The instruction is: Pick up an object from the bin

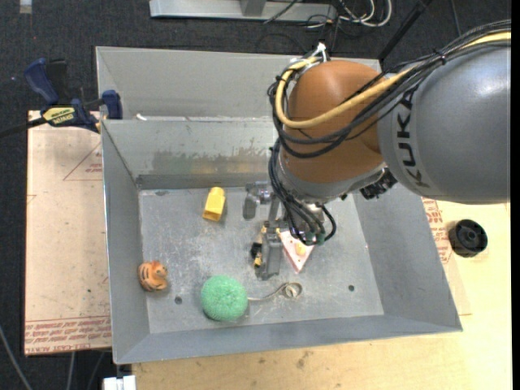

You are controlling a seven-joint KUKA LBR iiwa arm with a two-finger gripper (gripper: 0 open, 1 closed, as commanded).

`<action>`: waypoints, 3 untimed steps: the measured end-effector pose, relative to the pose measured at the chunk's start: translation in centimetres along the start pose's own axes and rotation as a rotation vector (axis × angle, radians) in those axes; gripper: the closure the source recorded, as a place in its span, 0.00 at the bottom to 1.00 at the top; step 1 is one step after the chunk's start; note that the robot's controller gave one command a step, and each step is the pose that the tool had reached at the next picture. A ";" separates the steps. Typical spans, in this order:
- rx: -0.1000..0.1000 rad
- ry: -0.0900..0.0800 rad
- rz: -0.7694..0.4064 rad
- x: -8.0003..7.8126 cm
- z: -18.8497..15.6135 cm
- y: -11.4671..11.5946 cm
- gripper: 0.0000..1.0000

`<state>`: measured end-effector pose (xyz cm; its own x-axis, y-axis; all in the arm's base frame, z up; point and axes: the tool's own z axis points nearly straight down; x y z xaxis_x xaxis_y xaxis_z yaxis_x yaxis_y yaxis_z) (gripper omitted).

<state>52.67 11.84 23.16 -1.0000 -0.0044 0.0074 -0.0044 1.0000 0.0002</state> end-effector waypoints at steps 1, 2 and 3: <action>-0.001 -0.008 0.003 -0.1 -0.5 -0.1 0.00; -0.002 -0.011 -0.059 0.9 0.1 -1.3 0.00; 0.000 -0.017 -0.210 -1.8 5.5 -7.6 0.00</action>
Offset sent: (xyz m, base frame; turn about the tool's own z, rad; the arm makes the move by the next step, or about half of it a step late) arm -0.0345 -0.0560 -0.0176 -0.1880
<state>54.45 4.25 17.68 -0.9771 -0.2125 -0.0096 -0.2125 0.9772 0.0000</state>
